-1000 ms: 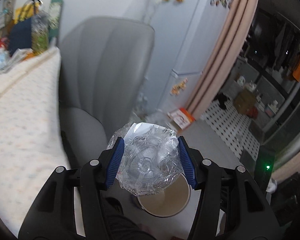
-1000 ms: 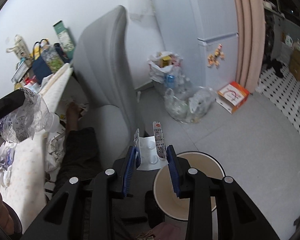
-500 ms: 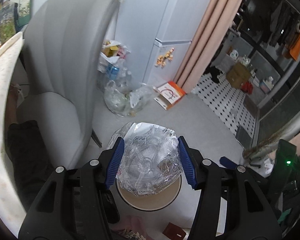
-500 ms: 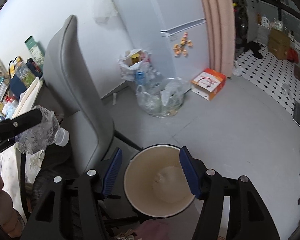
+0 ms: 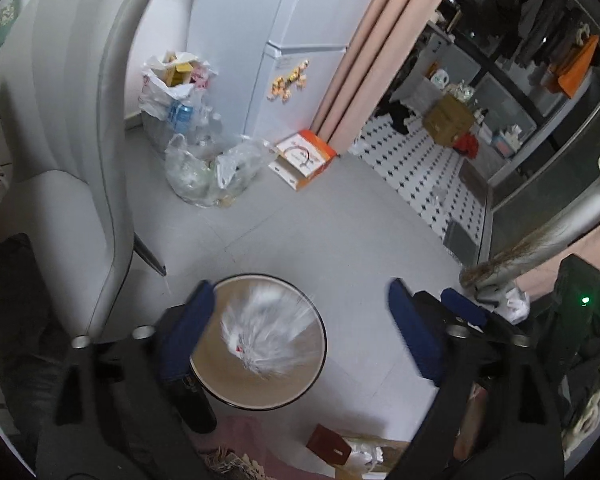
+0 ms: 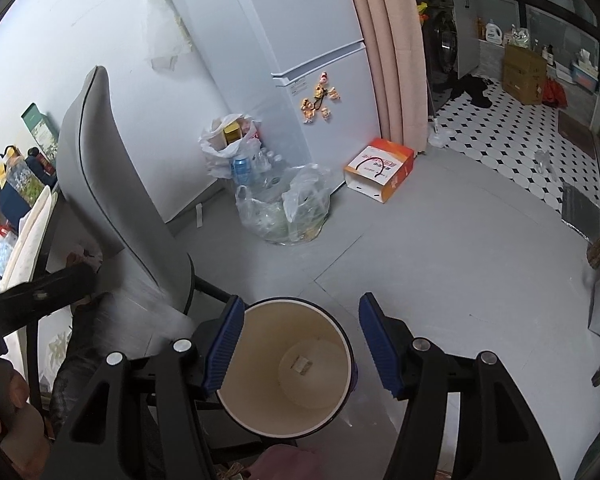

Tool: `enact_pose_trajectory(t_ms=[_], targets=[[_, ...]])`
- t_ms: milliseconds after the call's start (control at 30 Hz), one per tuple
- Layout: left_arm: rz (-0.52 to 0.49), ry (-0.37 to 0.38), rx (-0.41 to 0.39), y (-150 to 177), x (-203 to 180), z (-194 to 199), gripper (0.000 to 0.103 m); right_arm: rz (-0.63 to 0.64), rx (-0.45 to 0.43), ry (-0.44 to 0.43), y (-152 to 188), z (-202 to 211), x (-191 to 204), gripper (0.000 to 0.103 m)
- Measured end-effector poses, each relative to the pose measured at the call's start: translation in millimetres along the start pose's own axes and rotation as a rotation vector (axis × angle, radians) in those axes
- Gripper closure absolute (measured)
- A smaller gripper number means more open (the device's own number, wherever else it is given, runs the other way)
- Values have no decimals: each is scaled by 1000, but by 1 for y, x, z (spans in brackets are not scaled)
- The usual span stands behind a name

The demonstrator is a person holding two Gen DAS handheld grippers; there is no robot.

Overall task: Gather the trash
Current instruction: 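Move both tools back over the trash on the table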

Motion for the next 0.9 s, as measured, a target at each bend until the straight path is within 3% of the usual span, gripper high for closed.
enact_pose_trajectory(t_ms=[300, 367, 700, 900], targets=[[94, -90, -151, -4, 45, 77, 6, 34, -74, -15, -2, 20, 38, 17], [110, -120, -206, -1, 56, 102, 6, 48, -114, -24, -1, 30, 55, 7], [260, -230, -435, 35, 123, 213, 6, 179, -185, -40, 8, 57, 148, 7], [302, -301, -548, 66, 153, 269, 6, 279, -200, -133, 22, 77, 214, 7]])
Point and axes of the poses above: each gripper's, at about its wrist camera, not at the fingertips, and z roughly against the way its jaws point, x to its left, y to its underside, the point moved 1 cm from there along -z, roughly the way its jaws point, and after that the axes turned 4 degrees about x, right-handed, at the moved point
